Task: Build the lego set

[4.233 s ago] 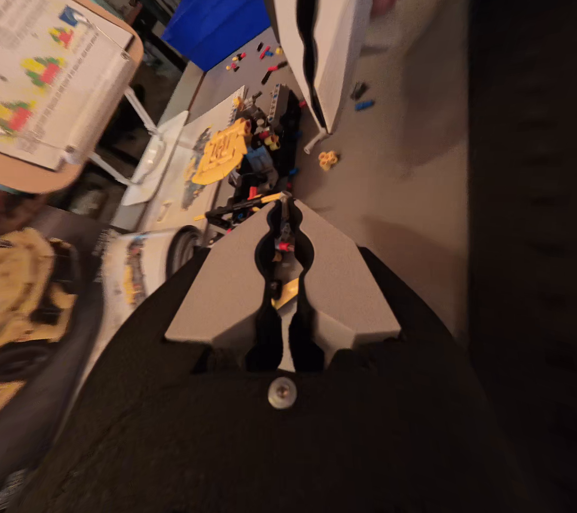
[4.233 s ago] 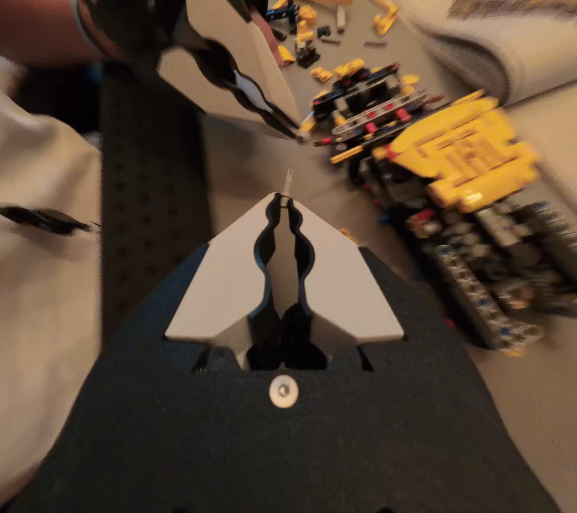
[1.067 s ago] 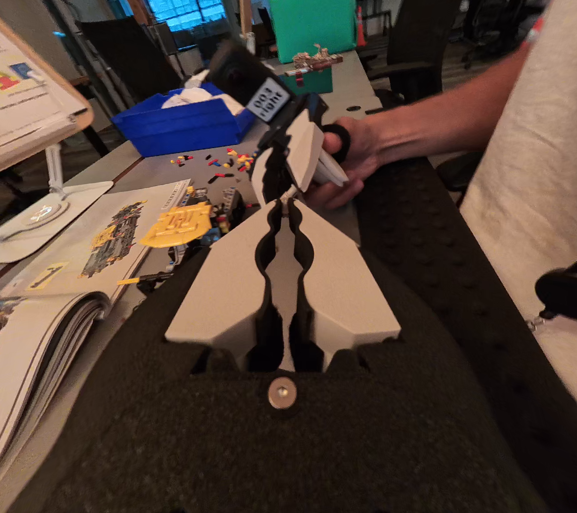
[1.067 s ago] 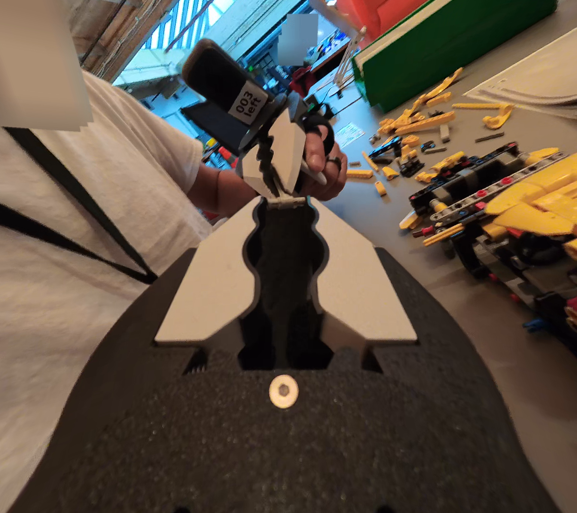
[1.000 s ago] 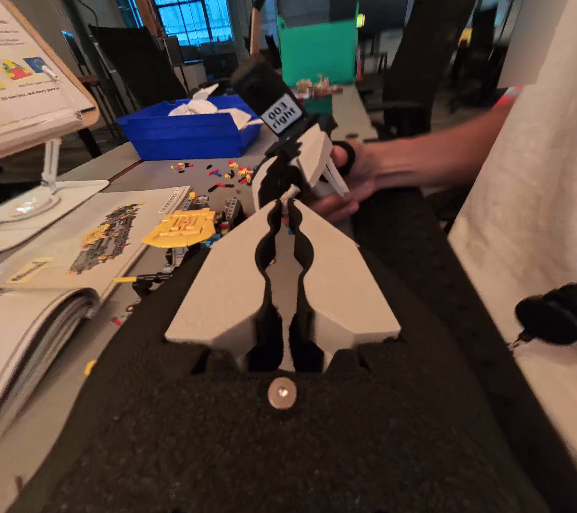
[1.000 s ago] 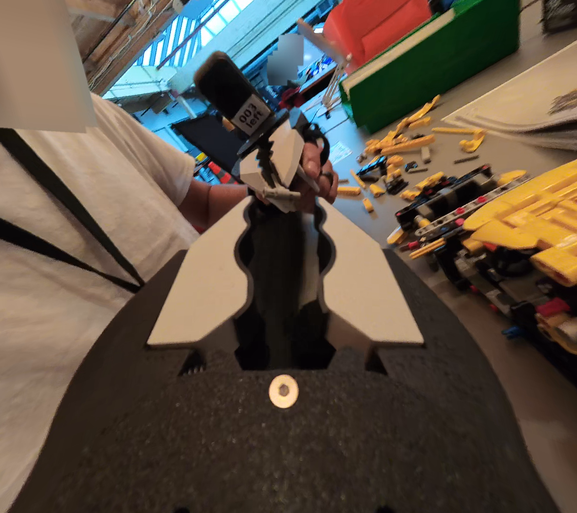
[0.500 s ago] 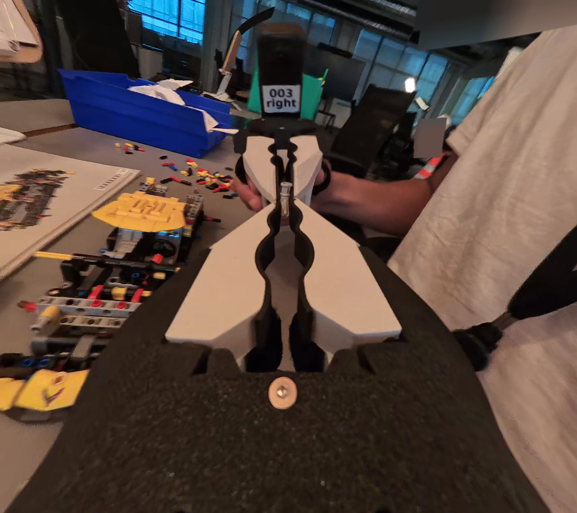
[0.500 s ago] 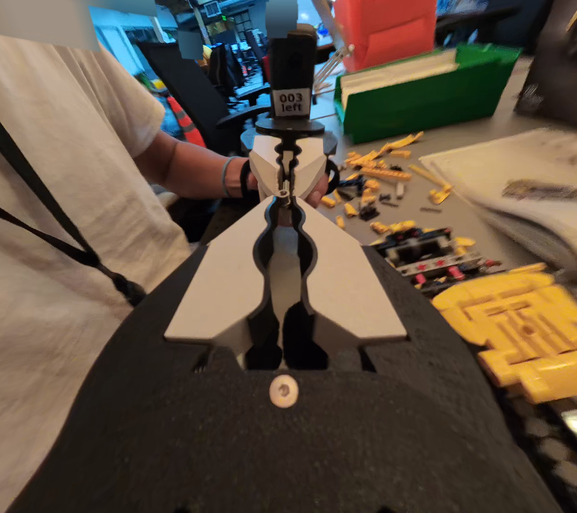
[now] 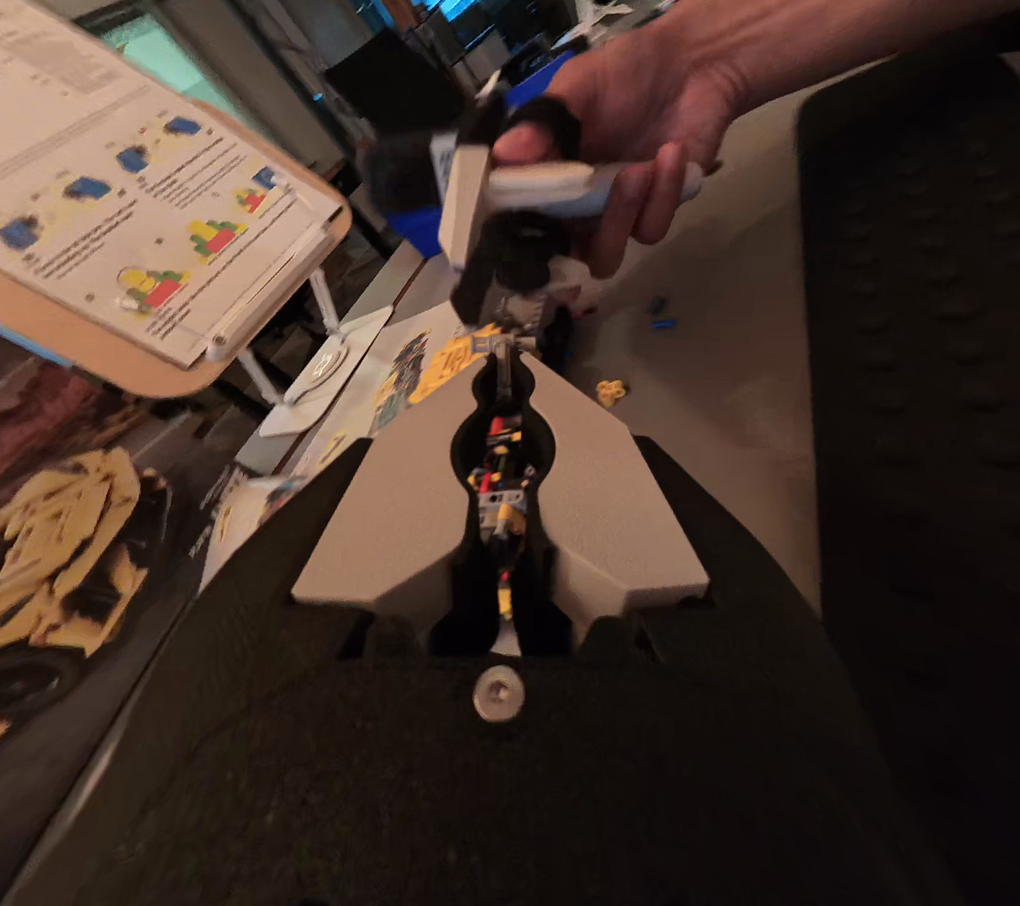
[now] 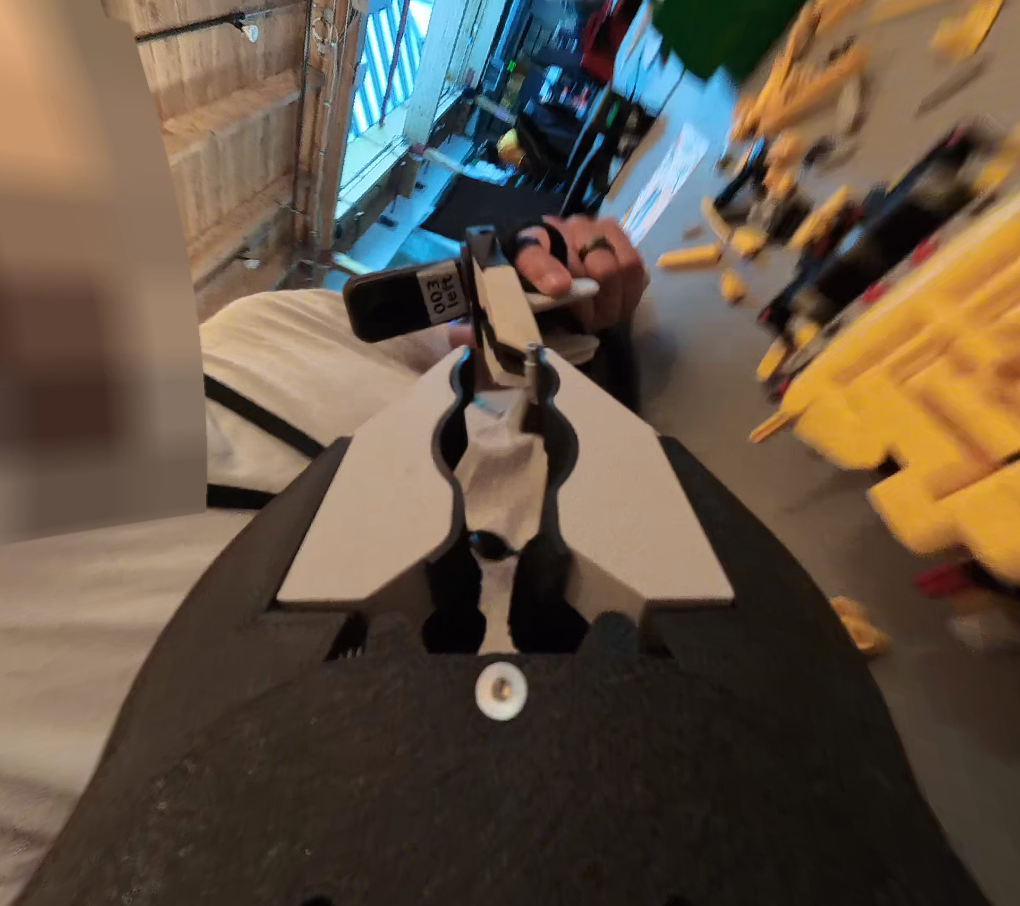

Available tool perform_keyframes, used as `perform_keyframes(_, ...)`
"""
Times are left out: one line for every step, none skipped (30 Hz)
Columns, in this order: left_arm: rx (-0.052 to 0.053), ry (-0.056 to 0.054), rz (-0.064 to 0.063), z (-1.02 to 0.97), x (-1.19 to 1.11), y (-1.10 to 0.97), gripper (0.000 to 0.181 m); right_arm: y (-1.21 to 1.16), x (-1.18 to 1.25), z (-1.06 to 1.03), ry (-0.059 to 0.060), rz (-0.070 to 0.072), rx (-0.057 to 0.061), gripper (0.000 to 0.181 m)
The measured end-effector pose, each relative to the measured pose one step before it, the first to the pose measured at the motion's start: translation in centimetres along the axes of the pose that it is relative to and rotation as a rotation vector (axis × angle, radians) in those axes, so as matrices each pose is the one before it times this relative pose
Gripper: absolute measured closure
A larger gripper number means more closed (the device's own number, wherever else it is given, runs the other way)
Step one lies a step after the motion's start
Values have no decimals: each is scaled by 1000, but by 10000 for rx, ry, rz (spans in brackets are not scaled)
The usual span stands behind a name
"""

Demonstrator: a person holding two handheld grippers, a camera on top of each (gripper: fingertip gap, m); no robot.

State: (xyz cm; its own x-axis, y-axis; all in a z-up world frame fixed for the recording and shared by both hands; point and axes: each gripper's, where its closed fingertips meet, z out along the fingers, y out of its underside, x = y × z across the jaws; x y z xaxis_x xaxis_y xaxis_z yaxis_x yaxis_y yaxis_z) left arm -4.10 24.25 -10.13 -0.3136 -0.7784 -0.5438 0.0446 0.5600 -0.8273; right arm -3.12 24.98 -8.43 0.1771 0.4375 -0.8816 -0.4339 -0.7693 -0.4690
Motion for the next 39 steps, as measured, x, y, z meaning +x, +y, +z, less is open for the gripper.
perform_keyframes(-187,-242,-328,-94,-839,509,177,-1422,-71,-636,615,-991,444,162)
perform_keyframes(-188,-224,-391,-75,-883,563,177,-1446,421,-556,914,-1203,404,162)
perform_keyframes(-191,-381,-462,-97,-1207,593,177,-1324,743,-424,1011,-1253,316,160)
perform_keyframes(-206,-338,-573,-83,-1269,631,177,-1015,972,-231,1008,-1155,181,160)
perform_keyframes(-153,-265,-706,-83,-1260,561,177,-708,959,-57,873,-950,79,160)
perform_keyframes(-150,-413,-738,-114,-1533,566,177,-538,717,55,650,-705,101,158)
perform_keyframes(-188,-399,-664,-103,-1576,532,177,-591,481,4,457,-438,309,159)
perform_keyframes(-105,-307,-616,-92,-1459,333,177,-549,358,-32,308,-219,450,158)
perform_keyframes(-24,-308,-554,-85,-1463,97,177,-243,354,-87,238,-156,347,158)
perform_keyframes(-90,-267,-397,2,-1396,-1,177,126,501,-152,292,-167,202,159)
perform_keyframes(-156,-242,-237,97,-1329,-106,177,297,662,-210,356,-153,180,160)
perform_keyframes(-26,-383,-162,81,-1463,-403,177,325,672,-266,334,-96,207,162)
perform_keyframes(30,-330,-162,90,-1330,-571,177,209,580,-271,253,35,208,164)
perform_keyframes(-45,-222,-187,165,-1092,-501,177,161,443,-279,156,176,27,164)
perform_keyframes(-57,-283,-177,198,-1083,-399,177,27,266,-286,25,131,-19,165)
perform_keyframes(-25,-283,-112,271,-1006,-285,177,-60,348,-270,47,-9,76,166)
perform_keyframes(-38,-302,-61,390,-994,-64,177,-28,578,-225,164,-5,72,167)
perform_keyframes(-39,-282,-59,513,-932,114,177,-9,475,-208,104,56,5,167)
perform_keyframes(48,-109,-88,562,-641,166,177,-130,248,-181,-13,47,54,166)
perform_keyframes(112,31,-128,497,-381,197,177,-105,177,-152,-33,35,44,166)
perform_keyframes(-84,49,-179,389,-343,452,177,25,226,-97,22,2,-45,166)
perform_keyframes(-210,96,-142,211,-217,539,177,142,190,-30,44,-41,-97,166)
perform_keyframes(-69,58,-29,27,-196,377,177,178,51,1,-3,-52,-114,166)
perform_keyframes(-11,-13,52,-12,-244,326,177,93,-45,-12,-23,-87,-60,166)
perform_keyframes(-132,-13,64,64,-225,492,177,4,24,-8,36,-129,15,168)
perform_keyframes(-211,94,69,114,-43,536,177,38,101,11,59,-127,8,169)
perform_keyframes(-171,79,105,83,-20,432,177,63,220,12,115,-94,-32,169)
perform_keyframes(-79,-47,145,-18,-192,265,177,-9,216,-21,112,-79,15,170)
perform_keyframes(-33,-16,130,-42,-171,187,177,-24,76,-18,8,-11,32,170)
perform_keyframes(-26,82,20,-17,-63,174,177,38,21,11,-56,67,-26,170)
perform_keyframes(-24,93,-158,11,-69,164,177,65,79,10,-9,58,-13,170)
perform_keyframes(-1,151,-284,8,33,85,177,52,107,26,29,15,38,170)
perform_keyframes(45,228,-275,-25,207,-45,177,134,85,61,10,32,-46,170)
perform_keyframes(93,142,-154,-50,141,-153,177,192,45,68,-9,29,-119,170)
perform_keyframes(58,23,-9,-53,34,-118,177,86,9,43,10,-47,-46,170)
perform_keyframes(-8,-17,64,-26,-16,-20,177,5,2,31,30,-94,7,170)
perform_keyframes(-15,0,45,1,21,32,177,45,40,32,43,-70,-24,170)
perform_keyframes(24,48,5,5,99,-7,177,92,14,53,14,-30,-55,170)
perform_keyframes(35,116,-5,17,214,-33,177,68,-44,56,-40,16,-46,170)
